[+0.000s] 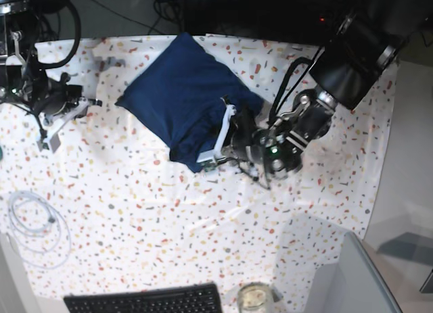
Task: Layout the t-shirt on the table in an organized manner, then fold the t-shirt properly
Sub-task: 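Grasp the shirt corner with the left gripper and tuck it under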
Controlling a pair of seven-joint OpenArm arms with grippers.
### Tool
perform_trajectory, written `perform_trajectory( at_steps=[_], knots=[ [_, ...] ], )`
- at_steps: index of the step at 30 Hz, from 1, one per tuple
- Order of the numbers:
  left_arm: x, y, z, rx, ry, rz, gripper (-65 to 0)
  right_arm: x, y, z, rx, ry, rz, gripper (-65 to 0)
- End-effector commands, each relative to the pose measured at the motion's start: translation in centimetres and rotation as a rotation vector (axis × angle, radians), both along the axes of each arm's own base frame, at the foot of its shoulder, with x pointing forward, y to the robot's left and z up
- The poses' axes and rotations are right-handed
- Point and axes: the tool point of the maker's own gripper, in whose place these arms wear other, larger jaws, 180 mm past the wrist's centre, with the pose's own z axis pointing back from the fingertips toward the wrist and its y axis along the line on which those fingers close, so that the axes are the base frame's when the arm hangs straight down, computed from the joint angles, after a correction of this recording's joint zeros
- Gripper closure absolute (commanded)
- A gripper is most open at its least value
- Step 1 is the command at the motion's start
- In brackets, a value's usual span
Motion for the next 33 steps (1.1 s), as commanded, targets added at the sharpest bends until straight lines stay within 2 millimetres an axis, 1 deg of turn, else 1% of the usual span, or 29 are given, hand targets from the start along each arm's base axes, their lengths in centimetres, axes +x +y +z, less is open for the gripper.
perform_trajectory(
  at_steps=[1, 4, 6, 9, 12, 16, 18, 21, 24, 26, 33],
  knots=[
    [1.8, -1.5, 1.6, -0.017, -0.061, -0.027, 0.0, 0.8, -0.6, 0.8, -0.01, -0.035, 0.001, -0.9],
    [2.9, -4.3, 2.2, -0.016, -0.138, -0.095, 0.0, 0.7, -0.6, 0.8, -0.01, -0.032, 0.002, -0.9],
    [3.3, -5.6, 1.9, -0.016, -0.183, -0.136, 0.0, 0.6, -0.6, 0.7, -0.009, -0.028, 0.002, -0.8],
    [3.1, -8.0, 1.6, -0.03, -0.218, -0.187, 0.0, 0.5, -0.5, 0.6, -0.009, -0.024, 0.006, -0.8],
    [2.4, -9.8, 1.0, -0.009, -0.249, -0.27, 0.0, -0.1, -0.6, 0.3, -0.01, -0.014, -0.001, -0.8],
    [1.6, -11.5, 0.4, -0.009, -0.276, -0.353, 0.0, -0.3, -0.7, 0.1, -0.01, -0.007, -0.004, -0.8],
    [1.7, -12.3, 0.6, -0.016, -0.286, -0.367, 0.0, -0.6, -0.7, -0.3, -0.01, 0.007, -0.006, -0.8],
    [2.1, -12.9, 0.8, -0.036, -0.289, -0.377, 0.0, -0.9, -0.8, -0.7, -0.008, 0.023, -0.009, -0.8],
    [2.1, -13.5, 0.9, -0.051, -0.285, -0.375, 0.0, -0.9, -0.7, -0.8, -0.006, 0.023, -0.008, -0.8],
    [2.7, -13.3, 1.0, -0.038, -0.29, -0.377, 0.0, -0.9, -0.7, -0.8, -0.006, 0.023, -0.008, -0.8],
    [3.0, -13.0, 1.0, -0.032, -0.287, -0.367, 0.0, -0.7, -0.7, -0.6, -0.007, 0.018, -0.009, -0.8]
  ],
)
